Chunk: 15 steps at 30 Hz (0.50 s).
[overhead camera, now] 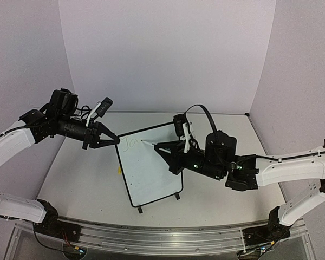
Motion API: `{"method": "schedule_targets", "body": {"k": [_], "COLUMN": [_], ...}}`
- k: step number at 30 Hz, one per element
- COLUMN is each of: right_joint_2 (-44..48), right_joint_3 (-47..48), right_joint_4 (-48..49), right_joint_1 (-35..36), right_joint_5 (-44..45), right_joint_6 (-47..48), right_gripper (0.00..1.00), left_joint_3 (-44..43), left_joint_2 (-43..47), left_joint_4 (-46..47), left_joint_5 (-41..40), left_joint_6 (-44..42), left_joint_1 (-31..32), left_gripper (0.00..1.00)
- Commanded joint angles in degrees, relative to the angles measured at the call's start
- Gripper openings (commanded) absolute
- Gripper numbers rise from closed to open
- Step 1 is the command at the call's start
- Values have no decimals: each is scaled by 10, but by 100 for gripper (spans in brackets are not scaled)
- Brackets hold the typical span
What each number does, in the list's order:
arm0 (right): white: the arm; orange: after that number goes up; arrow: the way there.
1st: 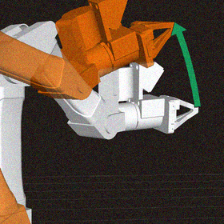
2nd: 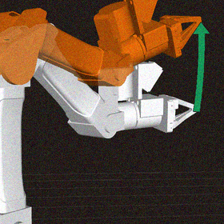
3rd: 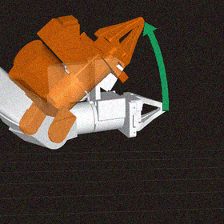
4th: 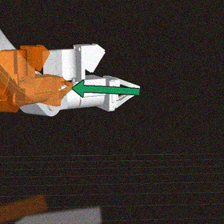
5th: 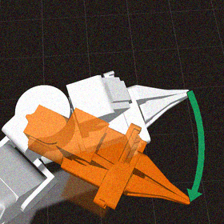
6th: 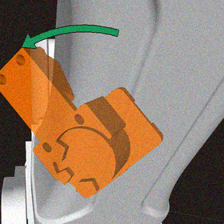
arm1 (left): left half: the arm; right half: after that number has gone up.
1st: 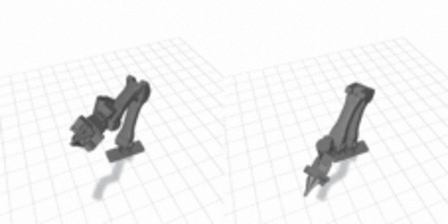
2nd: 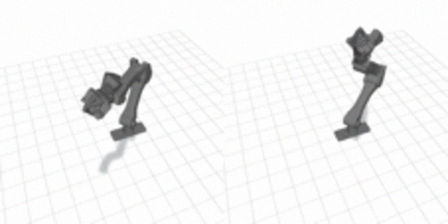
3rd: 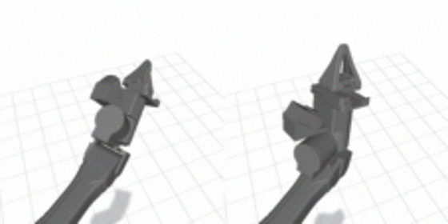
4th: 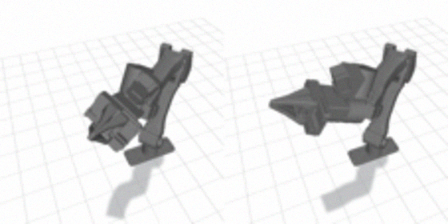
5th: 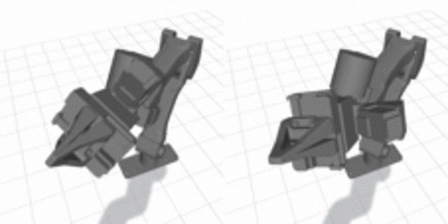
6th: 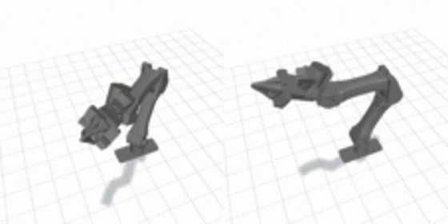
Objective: Write a sentence on the whiteboard
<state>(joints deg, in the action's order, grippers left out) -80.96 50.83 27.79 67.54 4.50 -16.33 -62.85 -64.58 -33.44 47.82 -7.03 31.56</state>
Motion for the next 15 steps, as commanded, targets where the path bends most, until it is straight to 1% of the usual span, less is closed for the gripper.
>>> {"method": "schedule_targets", "body": {"k": [1,15], "right_joint_2": [-8,-24], "right_joint_3": [21,5], "right_joint_4": [15,-2], "right_joint_1": [-1,-1], "right_joint_5": [17,-1], "right_joint_6": [6,-24], "right_gripper": [0,0], "left_joint_3": [1,1], "left_joint_2": [8,8], "left_joint_4": [10,10], "left_joint_5": [19,18], "left_joint_6": [-4,-4], "left_joint_1": [3,3], "left_gripper": [0,0]}}
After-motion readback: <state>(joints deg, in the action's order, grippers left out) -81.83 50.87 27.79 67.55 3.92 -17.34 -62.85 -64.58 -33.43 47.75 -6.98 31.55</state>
